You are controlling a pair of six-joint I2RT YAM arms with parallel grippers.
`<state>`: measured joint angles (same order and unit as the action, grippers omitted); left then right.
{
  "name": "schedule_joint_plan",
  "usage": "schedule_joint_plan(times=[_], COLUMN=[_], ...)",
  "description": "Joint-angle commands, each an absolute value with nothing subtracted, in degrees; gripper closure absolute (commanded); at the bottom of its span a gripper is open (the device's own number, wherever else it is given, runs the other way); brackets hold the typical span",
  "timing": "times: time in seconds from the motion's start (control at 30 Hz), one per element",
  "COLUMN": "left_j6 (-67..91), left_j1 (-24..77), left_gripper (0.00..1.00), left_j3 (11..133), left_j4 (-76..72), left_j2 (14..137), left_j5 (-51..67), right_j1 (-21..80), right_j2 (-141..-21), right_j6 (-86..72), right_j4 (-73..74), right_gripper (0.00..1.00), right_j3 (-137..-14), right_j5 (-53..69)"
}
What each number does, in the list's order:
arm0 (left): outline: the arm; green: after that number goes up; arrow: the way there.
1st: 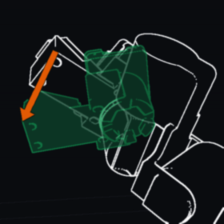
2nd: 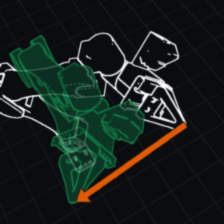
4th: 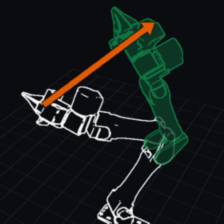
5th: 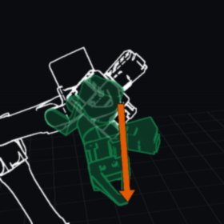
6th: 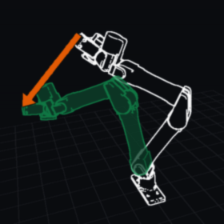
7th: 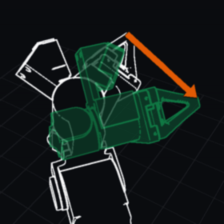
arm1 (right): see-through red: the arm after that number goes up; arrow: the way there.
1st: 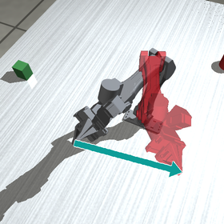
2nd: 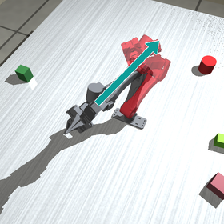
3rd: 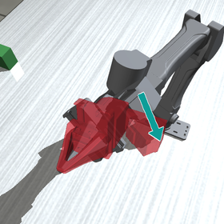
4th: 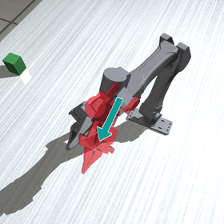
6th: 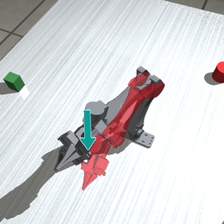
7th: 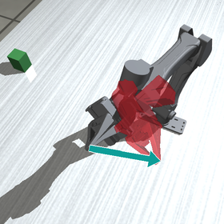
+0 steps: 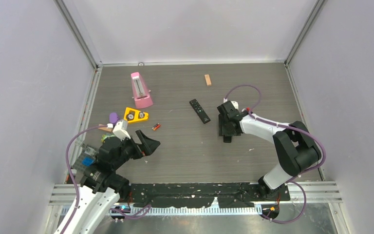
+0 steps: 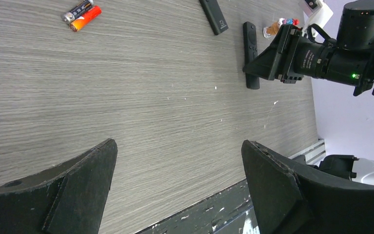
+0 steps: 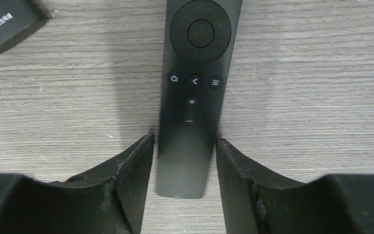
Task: Load the batteries into the remote control
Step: Pick up the remote control from the center of the board.
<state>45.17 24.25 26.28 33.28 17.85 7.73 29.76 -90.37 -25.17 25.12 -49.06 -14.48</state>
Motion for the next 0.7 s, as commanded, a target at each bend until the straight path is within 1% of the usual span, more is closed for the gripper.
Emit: schedule_joint_plan(times=[0.0,0.03,0.13,0.23,0.3,0.37,0.43,0.5,0.6,0.63,0.67], left_j6=[45.6,45.6,45.6,45.5,45.5,45.5,45.2,45.0,44.9,44.9,45.0], left_j1=[24.3,24.3,24.3,24.3,24.4,24.3,24.3,24.4,24.3,24.3,24.3], left_gripper=[0.0,0.0,0.0,0.0,0.0,0.0,0.0,0.0,0.0,0.0,0.0], left_j3=[26.3,26.3,26.4,26.2,26.0,25.5,25.2,24.7,23.9,23.5,23.2], left_j4=[30.5,30.5,30.2,30.2,30.0,29.4,28.4,26.6,22.5,20.3,18.5], left_j2=[17.8,17.9,18.1,18.0,17.9,17.8,17.8,17.8,17.7,17.6,17.7], left_j5=[9.0,9.1,9.4,9.5,9.9,10.6,11.6,13.1,16.0,17.0,18.5], right_j1=[28.5,28.3,27.7,27.5,27.5,27.5,27.5,27.5,27.5,27.6,27.6], right_j2=[-90.3,-90.2,-90.0,-89.8,-88.9,-86.7,-83.3,-79.7,-75.3,-73.5,-71.8], right_j6=[-26.6,-26.9,-27.0,-26.6,-25.7,-24.9,-24.6,-24.9,-28.5,-29.6,-32.2], right_j4=[22.6,22.5,21.7,20.8,18.9,15.1,11.7,8.0,2.0,-2.5,-4.5], right_gripper=[0.51,0.55,0.62,0.71,0.75,0.77,0.77,0.77,0.79,0.79,0.79], right_j3=[-47.4,-47.1,-46.4,-45.5,-44.4,-42.9,-41.3,-39.6,-37.3,-36.0,-35.3], right_j5=[-11.8,-11.6,-10.3,-9.3,-7.1,-3.2,2.6,10.9,21.4,25.9,28.0])
